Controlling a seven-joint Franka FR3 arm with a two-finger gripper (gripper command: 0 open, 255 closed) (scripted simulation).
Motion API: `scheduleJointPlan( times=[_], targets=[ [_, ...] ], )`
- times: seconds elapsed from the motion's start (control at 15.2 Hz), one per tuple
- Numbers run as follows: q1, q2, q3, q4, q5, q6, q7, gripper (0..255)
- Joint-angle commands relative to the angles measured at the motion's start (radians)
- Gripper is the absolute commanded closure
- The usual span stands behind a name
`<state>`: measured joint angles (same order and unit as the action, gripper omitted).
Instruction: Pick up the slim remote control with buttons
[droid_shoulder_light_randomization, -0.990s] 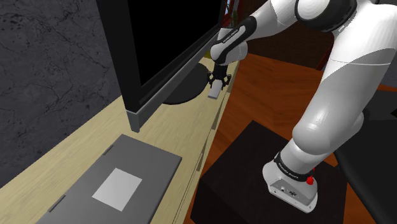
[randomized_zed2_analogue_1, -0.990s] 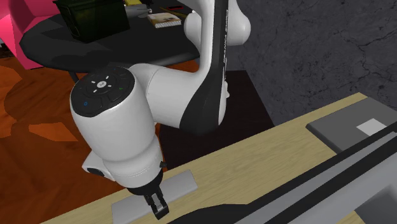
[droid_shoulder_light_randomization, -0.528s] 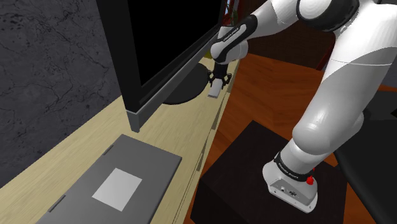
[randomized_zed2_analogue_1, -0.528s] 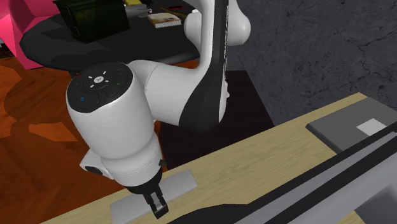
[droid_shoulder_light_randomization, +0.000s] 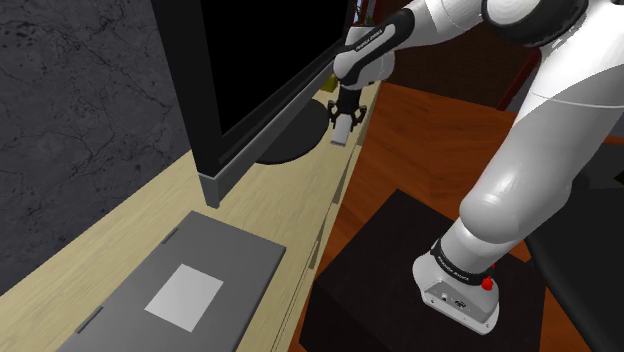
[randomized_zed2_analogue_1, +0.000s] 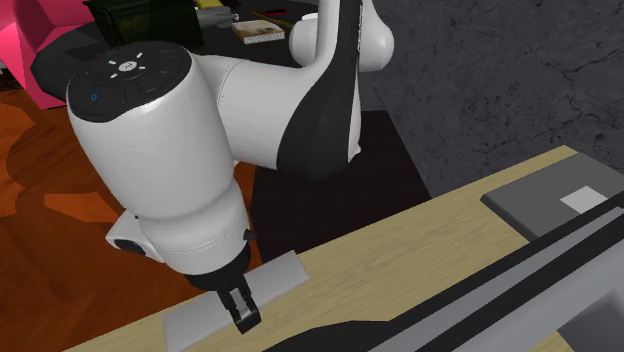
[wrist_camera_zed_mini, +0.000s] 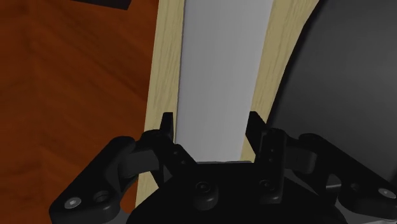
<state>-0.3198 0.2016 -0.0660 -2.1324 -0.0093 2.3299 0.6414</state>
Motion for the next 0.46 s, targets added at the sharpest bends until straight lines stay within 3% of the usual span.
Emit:
scheduleJointPlan(
  times=[0.0,0.4],
  targets=[
    [0.001,-0.017,0.000,0.010,-0.001,-0.026,0.001,255],
    [0.001,-0.049,-0.001,0.028,-0.003,-0.077,0.002,255]
  ],
)
